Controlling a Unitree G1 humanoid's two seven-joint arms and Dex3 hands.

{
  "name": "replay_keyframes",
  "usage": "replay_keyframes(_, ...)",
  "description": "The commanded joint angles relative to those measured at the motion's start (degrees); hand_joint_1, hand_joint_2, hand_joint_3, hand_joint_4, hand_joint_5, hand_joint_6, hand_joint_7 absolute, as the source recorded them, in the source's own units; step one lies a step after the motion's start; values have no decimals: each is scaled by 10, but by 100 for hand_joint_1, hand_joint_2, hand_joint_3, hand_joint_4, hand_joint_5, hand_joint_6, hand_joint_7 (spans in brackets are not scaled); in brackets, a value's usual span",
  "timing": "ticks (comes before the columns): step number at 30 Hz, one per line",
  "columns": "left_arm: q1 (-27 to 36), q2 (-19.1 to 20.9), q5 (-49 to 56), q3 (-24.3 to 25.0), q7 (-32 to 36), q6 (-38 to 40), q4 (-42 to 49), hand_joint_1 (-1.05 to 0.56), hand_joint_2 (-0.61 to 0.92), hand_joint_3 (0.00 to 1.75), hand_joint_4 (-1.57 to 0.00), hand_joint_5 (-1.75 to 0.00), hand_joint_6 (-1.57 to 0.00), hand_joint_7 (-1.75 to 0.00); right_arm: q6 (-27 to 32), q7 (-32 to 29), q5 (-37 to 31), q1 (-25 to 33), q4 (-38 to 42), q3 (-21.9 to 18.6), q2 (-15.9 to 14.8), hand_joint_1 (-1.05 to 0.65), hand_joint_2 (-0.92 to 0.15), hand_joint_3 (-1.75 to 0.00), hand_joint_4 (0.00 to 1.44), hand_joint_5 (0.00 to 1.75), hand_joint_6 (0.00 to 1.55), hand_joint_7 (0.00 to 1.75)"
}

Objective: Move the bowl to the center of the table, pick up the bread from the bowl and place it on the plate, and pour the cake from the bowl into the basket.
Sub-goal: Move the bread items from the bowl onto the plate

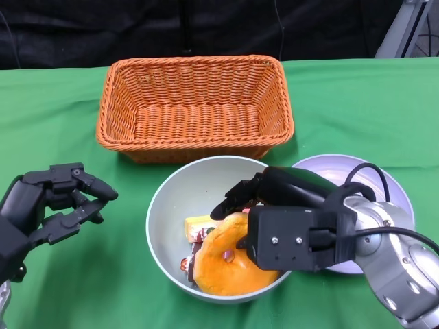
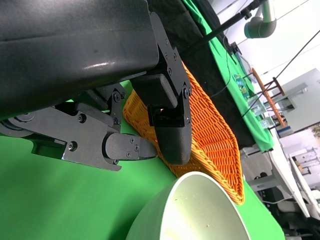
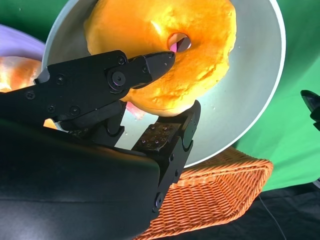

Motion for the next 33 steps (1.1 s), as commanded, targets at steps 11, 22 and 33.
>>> replay_keyframes(11, 6, 18, 6, 1, 7, -11, -5, -9, 90, 29, -86, -115, -93, -80, 40, -10, 45, -8, -22, -63, 19, -24, -91, 0, 99, 55, 104, 3)
replay_keyframes(22, 4, 20, 7, 0, 10, -10, -2, -10, 90, 29, -84, -117, -93, -80, 107, 0, 106, 3, -81, -124, 13, -19, -90, 0, 122, 14, 105, 1)
replay_keyframes(33, 2, 22, 5, 1, 6, -11, 2, -9, 91, 28, -84, -120, -93, -79, 132, -13, 179, 28, -124, -224, -11, -18, -92, -1, 125, 13, 105, 1)
